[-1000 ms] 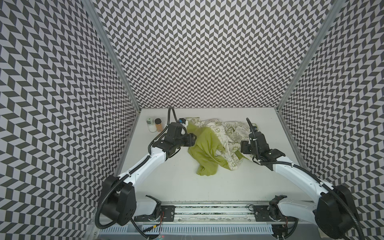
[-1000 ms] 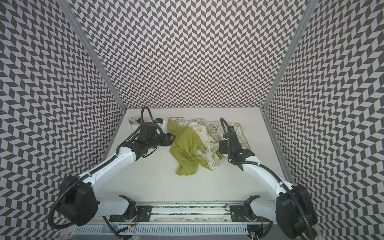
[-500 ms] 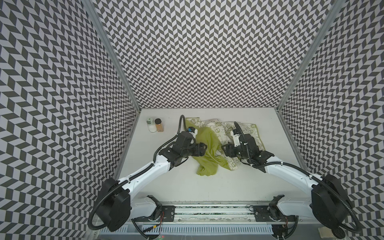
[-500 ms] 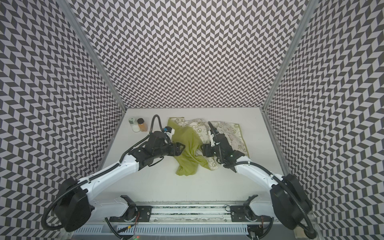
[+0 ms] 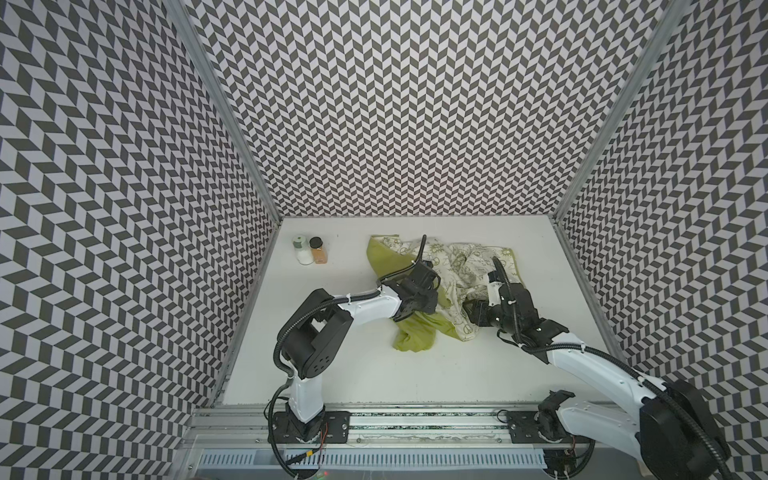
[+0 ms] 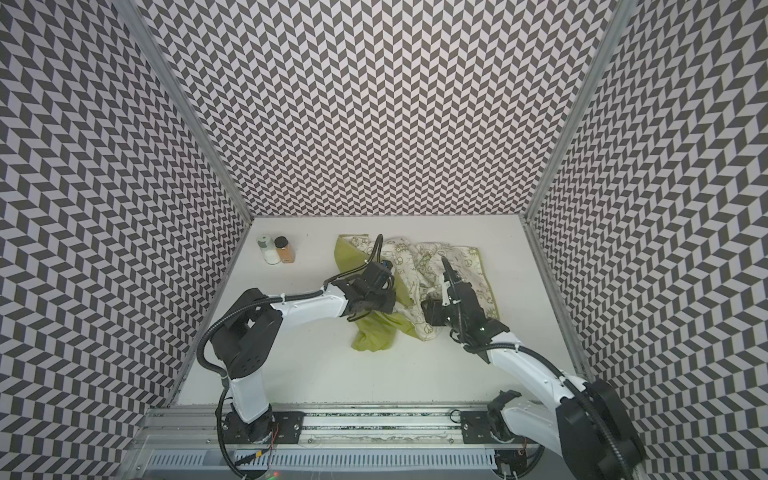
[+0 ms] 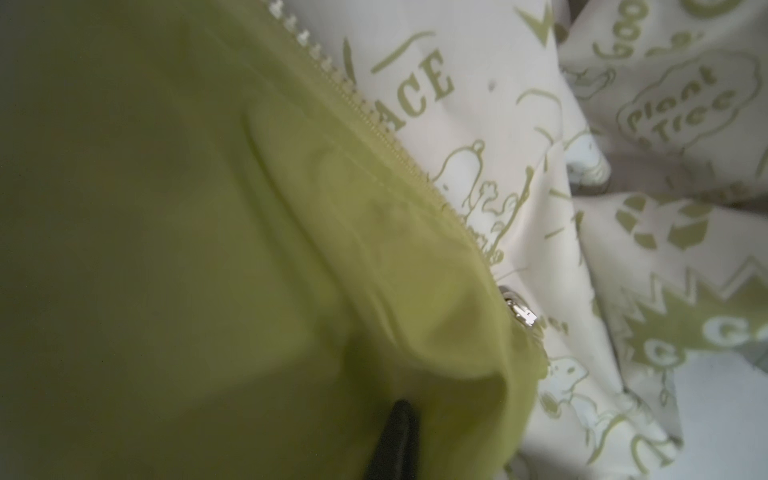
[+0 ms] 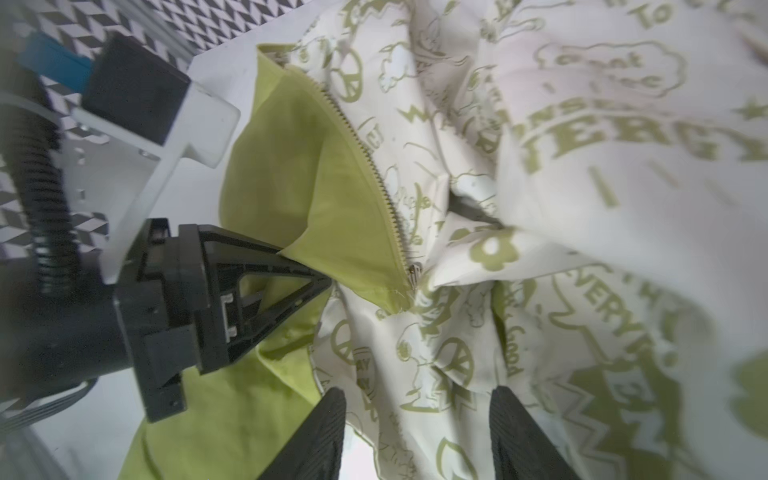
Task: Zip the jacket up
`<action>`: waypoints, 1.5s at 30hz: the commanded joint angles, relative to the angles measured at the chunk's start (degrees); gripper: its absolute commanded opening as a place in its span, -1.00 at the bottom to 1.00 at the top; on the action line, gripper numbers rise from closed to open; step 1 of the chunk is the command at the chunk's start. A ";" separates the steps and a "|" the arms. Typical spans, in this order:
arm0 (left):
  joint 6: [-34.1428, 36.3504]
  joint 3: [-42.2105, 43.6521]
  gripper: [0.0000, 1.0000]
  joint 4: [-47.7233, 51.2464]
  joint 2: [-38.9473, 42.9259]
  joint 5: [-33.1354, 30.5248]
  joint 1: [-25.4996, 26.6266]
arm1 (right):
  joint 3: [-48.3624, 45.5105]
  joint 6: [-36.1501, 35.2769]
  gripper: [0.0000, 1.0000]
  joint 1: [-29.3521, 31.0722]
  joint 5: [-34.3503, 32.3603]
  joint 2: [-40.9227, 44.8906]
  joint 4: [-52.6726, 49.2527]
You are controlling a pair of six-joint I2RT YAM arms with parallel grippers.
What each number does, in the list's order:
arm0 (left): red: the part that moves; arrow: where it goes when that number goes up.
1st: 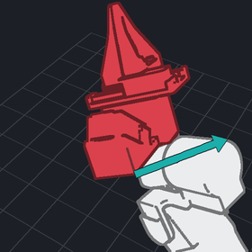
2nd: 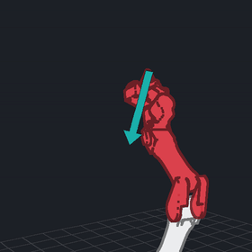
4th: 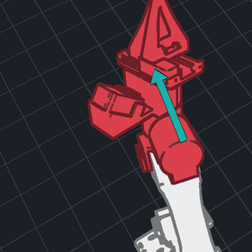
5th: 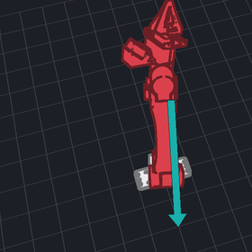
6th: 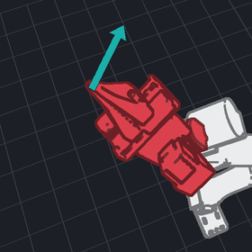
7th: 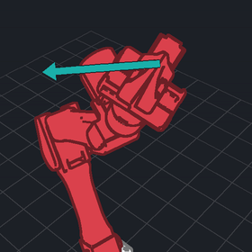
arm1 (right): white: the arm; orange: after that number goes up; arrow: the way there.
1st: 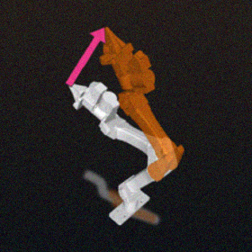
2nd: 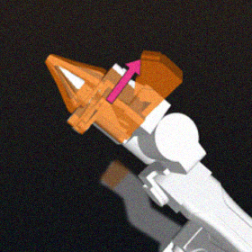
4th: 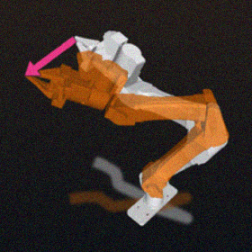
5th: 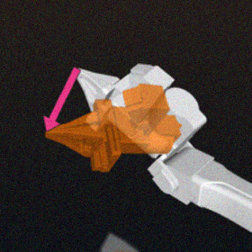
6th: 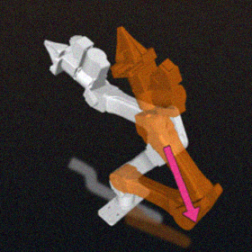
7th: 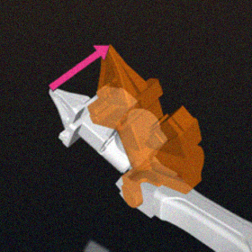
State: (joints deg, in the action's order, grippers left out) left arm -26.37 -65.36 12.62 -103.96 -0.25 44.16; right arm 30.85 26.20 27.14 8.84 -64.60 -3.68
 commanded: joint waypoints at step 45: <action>-16.43 43.08 -0.07 0.09 60.42 10.70 -12.17 | 3.41 7.78 -0.05 30.54 -4.09 -12.18 21.92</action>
State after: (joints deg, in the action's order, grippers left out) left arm -41.69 -20.69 8.75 -45.71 10.83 32.21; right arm 33.30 29.30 60.95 2.79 -74.98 14.63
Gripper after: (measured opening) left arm 0.465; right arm 0.479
